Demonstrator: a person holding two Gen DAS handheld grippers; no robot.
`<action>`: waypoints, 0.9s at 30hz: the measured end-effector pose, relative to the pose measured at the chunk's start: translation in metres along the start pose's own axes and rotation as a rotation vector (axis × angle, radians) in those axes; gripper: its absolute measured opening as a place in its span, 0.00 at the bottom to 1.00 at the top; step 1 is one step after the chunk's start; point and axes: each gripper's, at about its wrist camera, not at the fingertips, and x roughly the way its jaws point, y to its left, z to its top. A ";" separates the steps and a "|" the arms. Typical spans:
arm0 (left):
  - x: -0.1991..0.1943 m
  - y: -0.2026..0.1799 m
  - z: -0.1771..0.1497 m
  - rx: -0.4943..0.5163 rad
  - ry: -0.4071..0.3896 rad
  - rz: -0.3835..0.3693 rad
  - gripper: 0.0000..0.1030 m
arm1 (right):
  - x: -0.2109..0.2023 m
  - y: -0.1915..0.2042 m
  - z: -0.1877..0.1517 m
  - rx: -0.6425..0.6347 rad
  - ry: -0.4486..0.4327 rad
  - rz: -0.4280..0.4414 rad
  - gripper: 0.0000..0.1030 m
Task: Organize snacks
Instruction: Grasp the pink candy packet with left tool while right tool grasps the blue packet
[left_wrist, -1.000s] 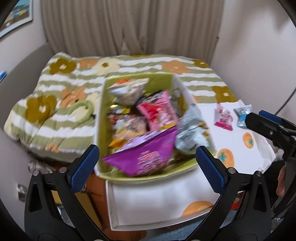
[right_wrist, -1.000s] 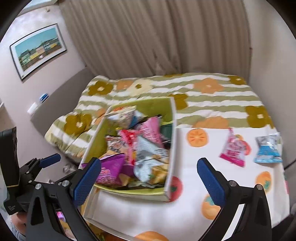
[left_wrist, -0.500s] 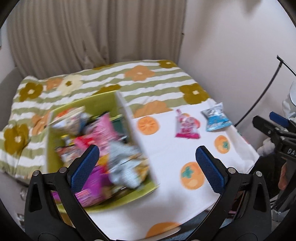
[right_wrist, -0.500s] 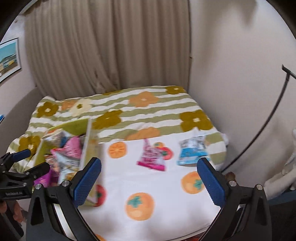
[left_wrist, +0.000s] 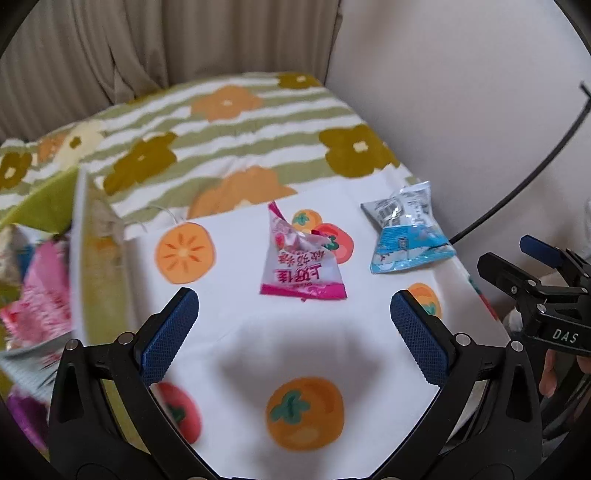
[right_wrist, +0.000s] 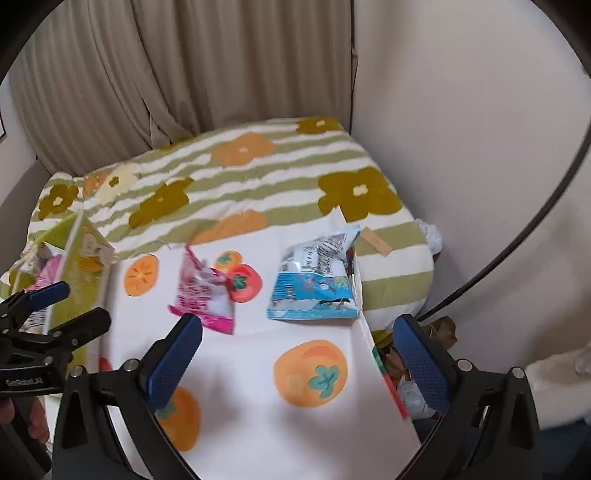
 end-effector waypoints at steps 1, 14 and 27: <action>0.012 -0.001 0.003 -0.006 0.011 0.004 1.00 | 0.009 -0.002 0.002 -0.002 0.010 0.003 1.00; 0.140 0.002 0.020 -0.078 0.110 0.024 1.00 | 0.108 -0.011 0.016 -0.041 0.040 0.013 1.00; 0.174 -0.005 0.019 -0.023 0.196 0.069 0.89 | 0.145 0.000 0.027 -0.137 0.032 -0.022 1.00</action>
